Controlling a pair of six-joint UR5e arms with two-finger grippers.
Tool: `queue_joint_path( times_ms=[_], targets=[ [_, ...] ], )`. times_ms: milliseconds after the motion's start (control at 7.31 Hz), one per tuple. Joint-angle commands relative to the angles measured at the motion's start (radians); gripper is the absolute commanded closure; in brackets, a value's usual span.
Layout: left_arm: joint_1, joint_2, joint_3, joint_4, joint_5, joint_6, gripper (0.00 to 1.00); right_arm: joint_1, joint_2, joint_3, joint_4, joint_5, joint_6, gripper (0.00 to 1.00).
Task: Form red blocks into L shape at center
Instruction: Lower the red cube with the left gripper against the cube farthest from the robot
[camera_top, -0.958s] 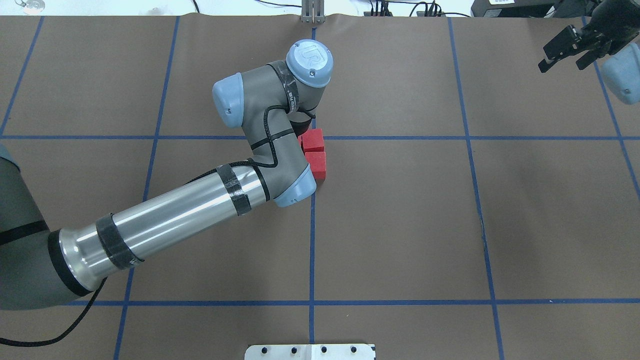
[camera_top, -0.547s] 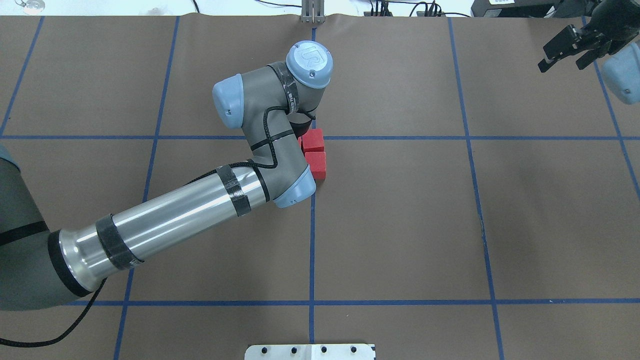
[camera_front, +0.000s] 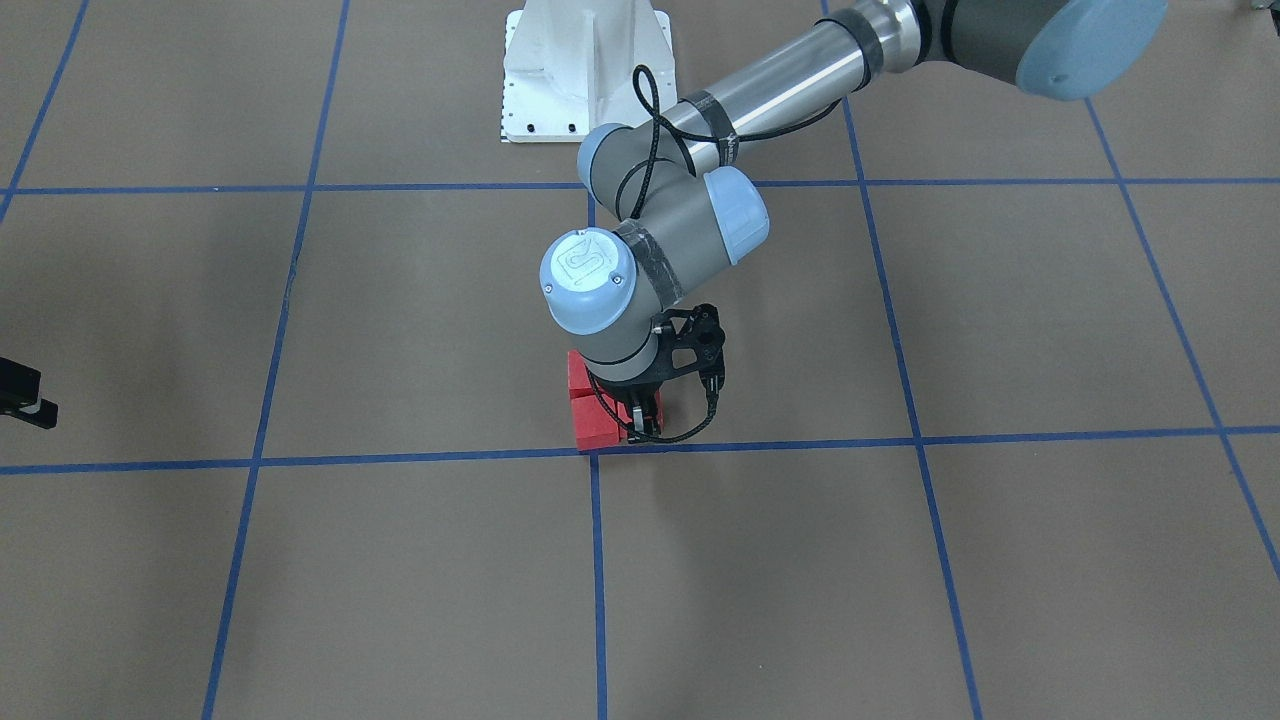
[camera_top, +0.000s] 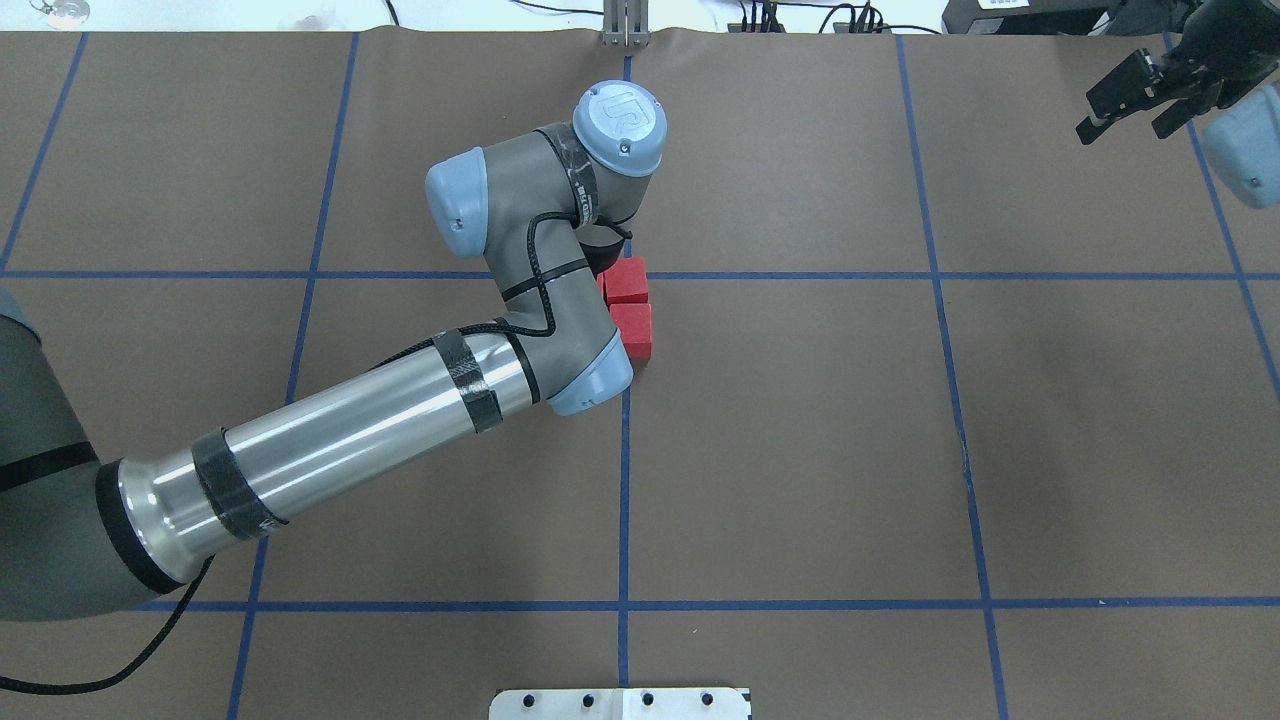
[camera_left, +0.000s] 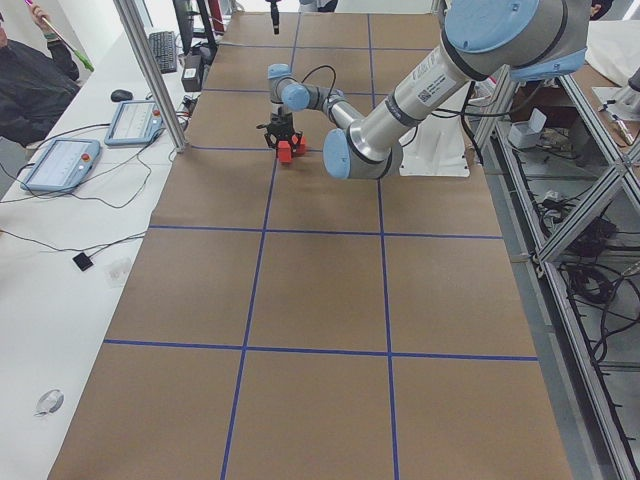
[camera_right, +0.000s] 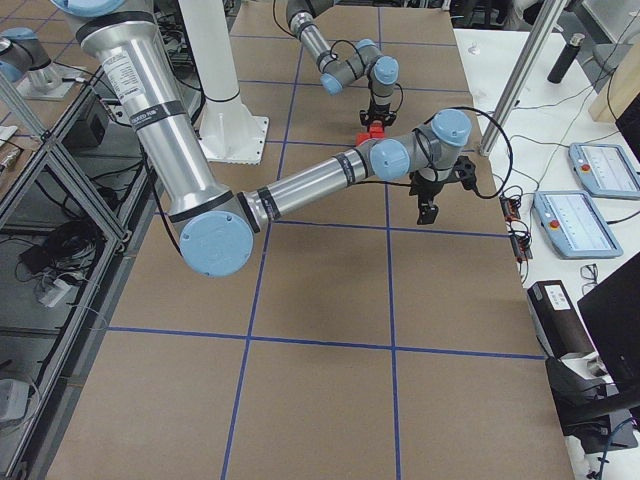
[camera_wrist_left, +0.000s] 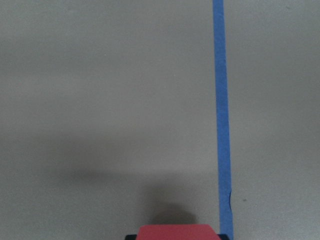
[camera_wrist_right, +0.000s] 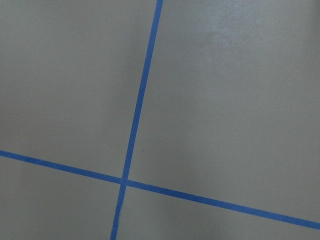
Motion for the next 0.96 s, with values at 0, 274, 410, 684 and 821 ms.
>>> queue_joint_path(
  times_ms=[0, 274, 410, 684, 821],
  targets=[
    [-0.002, 0.0, 0.0, 0.0, 0.0, 0.001, 0.9, 0.0, 0.0, 0.001, 0.0, -0.001, 0.0, 0.01],
    [-0.003, 0.0, 0.001, 0.001, 0.0, -0.001, 0.56, 0.0, 0.005, 0.003, 0.0, 0.002, 0.002, 0.01],
    [-0.005, 0.0, 0.001, 0.001, 0.0, -0.001, 0.56, 0.0, 0.005, 0.003, 0.0, 0.002, 0.002, 0.01],
    [-0.009, 0.0, 0.003, 0.001, 0.0, -0.001, 0.56, 0.0, 0.005, 0.016, 0.0, 0.002, 0.003, 0.01],
    [-0.009, 0.0, 0.003, 0.001, 0.0, 0.001, 0.55, 0.0, 0.005, 0.016, -0.002, 0.001, 0.003, 0.01]
  ],
)
